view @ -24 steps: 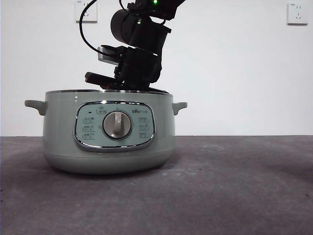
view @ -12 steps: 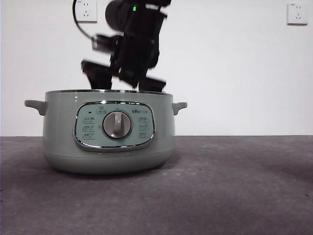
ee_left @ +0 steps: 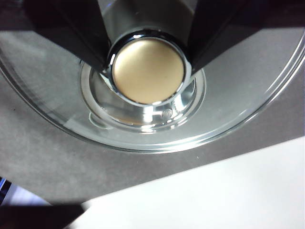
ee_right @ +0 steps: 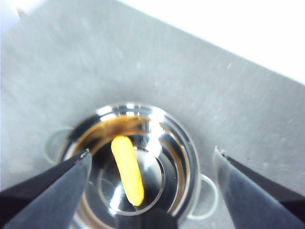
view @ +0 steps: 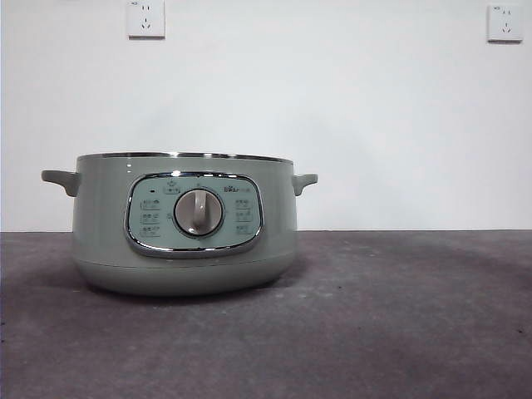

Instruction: Pick up the corn,open the lid,put the corn in the pot,close the lid

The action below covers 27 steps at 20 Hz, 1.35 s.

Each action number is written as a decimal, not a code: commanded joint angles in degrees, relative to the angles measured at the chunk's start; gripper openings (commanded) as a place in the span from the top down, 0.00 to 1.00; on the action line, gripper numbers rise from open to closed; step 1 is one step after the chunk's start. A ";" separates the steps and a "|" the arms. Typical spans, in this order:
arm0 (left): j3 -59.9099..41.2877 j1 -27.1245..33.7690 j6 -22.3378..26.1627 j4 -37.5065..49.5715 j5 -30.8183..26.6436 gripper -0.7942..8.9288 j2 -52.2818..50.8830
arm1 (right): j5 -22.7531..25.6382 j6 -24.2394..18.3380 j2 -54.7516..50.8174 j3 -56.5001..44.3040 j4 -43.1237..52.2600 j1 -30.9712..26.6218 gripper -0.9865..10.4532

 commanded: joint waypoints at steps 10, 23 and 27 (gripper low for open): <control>0.63 -3.41 1.22 14.99 3.15 0.92 15.02 | 0.24 4.50 -39.39 -38.60 -1.57 8.85 0.53; -8.15 -8.15 0.42 32.85 -1.70 0.92 24.57 | 6.43 19.85 -71.10 -73.02 -1.55 11.17 0.53; -8.72 -8.13 0.44 36.98 -1.70 0.92 28.50 | 6.43 23.04 -75.10 -79.36 -1.55 11.17 0.53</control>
